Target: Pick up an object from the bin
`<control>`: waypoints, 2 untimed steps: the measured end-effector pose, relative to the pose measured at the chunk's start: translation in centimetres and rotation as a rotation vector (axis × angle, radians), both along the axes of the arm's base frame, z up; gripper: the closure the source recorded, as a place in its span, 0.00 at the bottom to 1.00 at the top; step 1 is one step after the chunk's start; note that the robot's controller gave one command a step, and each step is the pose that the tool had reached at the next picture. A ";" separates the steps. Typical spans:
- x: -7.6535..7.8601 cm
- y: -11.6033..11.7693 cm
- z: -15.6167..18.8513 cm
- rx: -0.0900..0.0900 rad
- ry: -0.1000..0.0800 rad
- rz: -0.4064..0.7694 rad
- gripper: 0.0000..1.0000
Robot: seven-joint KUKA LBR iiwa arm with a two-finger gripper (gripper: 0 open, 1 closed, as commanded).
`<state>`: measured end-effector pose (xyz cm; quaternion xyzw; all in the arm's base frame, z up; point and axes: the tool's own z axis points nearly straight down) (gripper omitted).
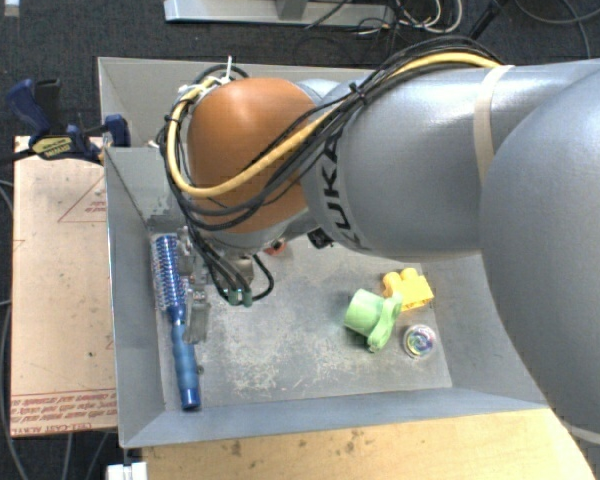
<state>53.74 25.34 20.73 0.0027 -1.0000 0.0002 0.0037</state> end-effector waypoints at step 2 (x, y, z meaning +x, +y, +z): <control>-0.1 -1.2 -10.7 0.006 -0.011 1.172 0.00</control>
Offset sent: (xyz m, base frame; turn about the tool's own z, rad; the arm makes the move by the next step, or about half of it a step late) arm 0.0017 -0.0068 -0.1373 -0.7813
